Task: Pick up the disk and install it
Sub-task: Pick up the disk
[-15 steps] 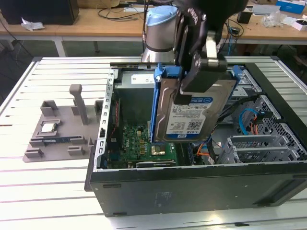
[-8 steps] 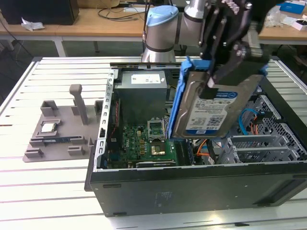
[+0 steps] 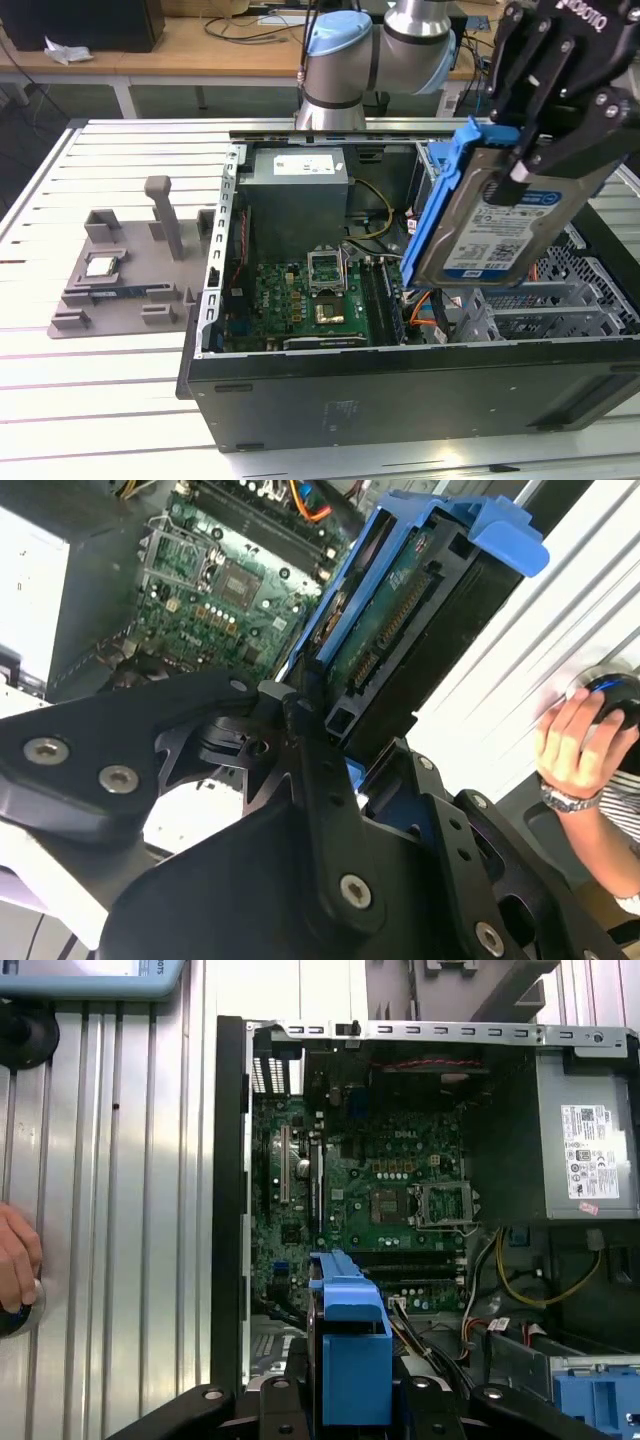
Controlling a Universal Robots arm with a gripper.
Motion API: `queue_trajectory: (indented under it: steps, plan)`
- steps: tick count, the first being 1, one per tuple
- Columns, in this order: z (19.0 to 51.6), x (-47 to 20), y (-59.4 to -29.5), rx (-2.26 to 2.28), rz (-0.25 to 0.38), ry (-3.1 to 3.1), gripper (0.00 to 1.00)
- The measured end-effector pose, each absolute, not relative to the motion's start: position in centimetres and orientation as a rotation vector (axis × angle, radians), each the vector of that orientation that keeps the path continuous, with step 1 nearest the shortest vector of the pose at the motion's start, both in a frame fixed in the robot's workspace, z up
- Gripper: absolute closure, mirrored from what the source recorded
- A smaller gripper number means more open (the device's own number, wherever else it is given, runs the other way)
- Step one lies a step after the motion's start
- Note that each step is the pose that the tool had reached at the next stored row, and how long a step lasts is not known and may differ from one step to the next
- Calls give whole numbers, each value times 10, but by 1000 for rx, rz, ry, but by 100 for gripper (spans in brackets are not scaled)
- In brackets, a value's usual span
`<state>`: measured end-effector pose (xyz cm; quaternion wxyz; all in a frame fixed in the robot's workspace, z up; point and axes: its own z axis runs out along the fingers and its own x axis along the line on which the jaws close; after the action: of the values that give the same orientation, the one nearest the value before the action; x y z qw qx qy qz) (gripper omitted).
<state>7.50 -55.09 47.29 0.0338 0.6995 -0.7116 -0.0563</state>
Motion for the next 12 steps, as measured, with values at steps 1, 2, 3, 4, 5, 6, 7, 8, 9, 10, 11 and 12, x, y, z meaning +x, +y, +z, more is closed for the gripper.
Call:
queue_trajectory:
  steps: [1, 2, 3, 4, 5, 6, 7, 8, 9, 10, 11, 12]
  plan:
    - [473, 77, -551, 2151, -174, -2188, 63]
    - [473, 81, -551, 2151, -175, -2188, 63]
    - [472, 83, -551, 2150, -176, -2187, 63]
    - [472, 86, -551, 2150, -177, -2187, 63]
    - [472, 89, -551, 2149, -177, -2187, 63]
    - [472, 91, -551, 2149, -178, -2186, 63]
    - [471, 94, -551, 2149, -179, -2186, 63]
    - [471, 96, -551, 2149, -179, -2186, 63]
    - [470, 99, -551, 2148, -180, -2186, 63]
    - [469, 104, -551, 2147, -181, -2185, 63]
    - [469, 107, -551, 2147, -182, -2185, 63]
    - [468, 111, -551, 2146, -183, -2184, 63]
